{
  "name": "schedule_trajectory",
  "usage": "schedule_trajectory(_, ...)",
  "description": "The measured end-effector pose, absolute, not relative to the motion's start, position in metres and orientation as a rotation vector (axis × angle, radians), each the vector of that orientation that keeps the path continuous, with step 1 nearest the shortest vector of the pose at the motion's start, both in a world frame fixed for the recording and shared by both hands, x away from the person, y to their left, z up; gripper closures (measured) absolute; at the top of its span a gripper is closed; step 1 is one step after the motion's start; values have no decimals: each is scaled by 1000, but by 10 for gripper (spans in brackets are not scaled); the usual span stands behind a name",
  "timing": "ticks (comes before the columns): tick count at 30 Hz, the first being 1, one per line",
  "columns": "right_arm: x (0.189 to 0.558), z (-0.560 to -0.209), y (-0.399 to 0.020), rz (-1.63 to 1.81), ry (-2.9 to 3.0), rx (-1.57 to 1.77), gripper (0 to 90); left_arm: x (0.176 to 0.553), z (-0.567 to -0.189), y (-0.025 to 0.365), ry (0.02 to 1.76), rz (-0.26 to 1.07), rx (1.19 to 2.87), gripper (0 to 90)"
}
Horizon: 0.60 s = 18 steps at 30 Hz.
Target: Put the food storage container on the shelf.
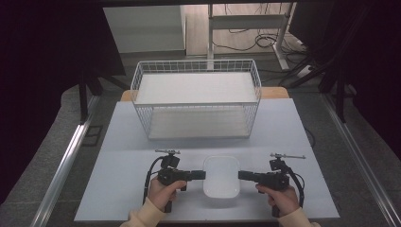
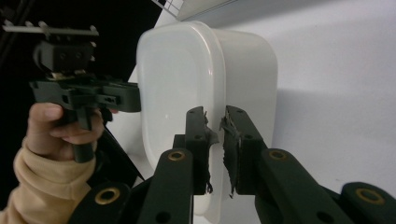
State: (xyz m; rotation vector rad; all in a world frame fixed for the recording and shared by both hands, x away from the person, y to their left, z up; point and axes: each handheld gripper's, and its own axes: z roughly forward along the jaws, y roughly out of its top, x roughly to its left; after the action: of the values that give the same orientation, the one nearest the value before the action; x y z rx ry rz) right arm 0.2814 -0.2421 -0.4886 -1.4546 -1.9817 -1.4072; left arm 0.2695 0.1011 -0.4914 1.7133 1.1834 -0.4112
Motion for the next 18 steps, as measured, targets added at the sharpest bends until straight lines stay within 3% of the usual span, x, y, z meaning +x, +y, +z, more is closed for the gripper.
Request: schedule_trajectory(18,272,-460,-238,-1542,-2109,-1335,802,258,-459,107,1074,-275,1730,806)
